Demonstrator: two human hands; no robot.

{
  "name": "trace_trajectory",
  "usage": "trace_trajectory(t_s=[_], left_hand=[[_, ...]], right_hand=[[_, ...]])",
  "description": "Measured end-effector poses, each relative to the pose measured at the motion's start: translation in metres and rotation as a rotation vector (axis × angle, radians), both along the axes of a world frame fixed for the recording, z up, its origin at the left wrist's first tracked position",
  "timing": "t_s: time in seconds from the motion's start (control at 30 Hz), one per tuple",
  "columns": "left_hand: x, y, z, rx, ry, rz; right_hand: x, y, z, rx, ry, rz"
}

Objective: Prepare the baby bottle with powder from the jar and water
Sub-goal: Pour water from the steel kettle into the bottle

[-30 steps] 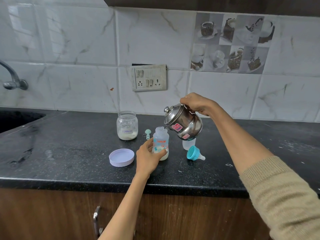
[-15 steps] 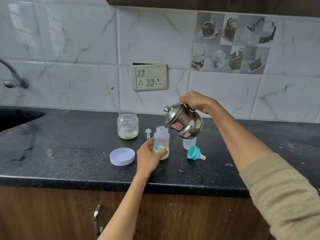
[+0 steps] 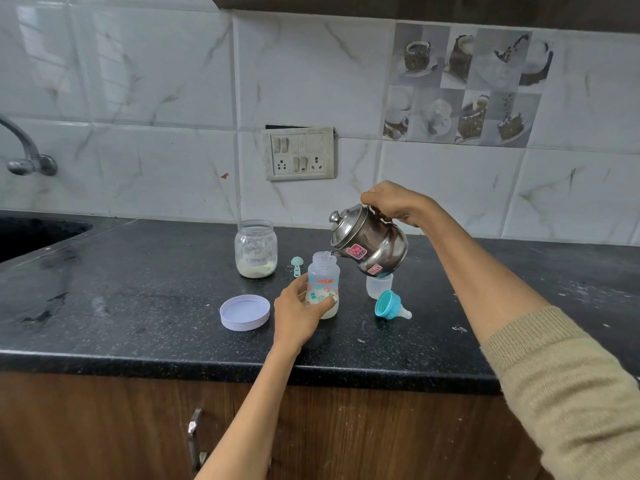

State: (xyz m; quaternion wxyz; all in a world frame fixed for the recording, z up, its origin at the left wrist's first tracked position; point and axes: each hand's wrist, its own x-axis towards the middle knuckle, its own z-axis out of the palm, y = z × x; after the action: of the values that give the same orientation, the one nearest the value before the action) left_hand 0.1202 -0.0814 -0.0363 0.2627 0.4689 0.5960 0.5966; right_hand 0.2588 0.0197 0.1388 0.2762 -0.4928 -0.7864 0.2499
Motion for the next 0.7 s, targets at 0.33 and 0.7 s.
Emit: trace_trajectory(t_s=[0.33,0.7], left_hand=[[0.0004,-0.0005,-0.0002,0.013,0.014,0.001],[0.0006,-0.0011,0.0004,0.007,0.011,-0.003]], right_hand=[[-0.0016,-0.0024,0.0022,0.005,-0.008,0.007],[-0.0006,-0.0030,0.0038,0.009,-0.020,0.010]])
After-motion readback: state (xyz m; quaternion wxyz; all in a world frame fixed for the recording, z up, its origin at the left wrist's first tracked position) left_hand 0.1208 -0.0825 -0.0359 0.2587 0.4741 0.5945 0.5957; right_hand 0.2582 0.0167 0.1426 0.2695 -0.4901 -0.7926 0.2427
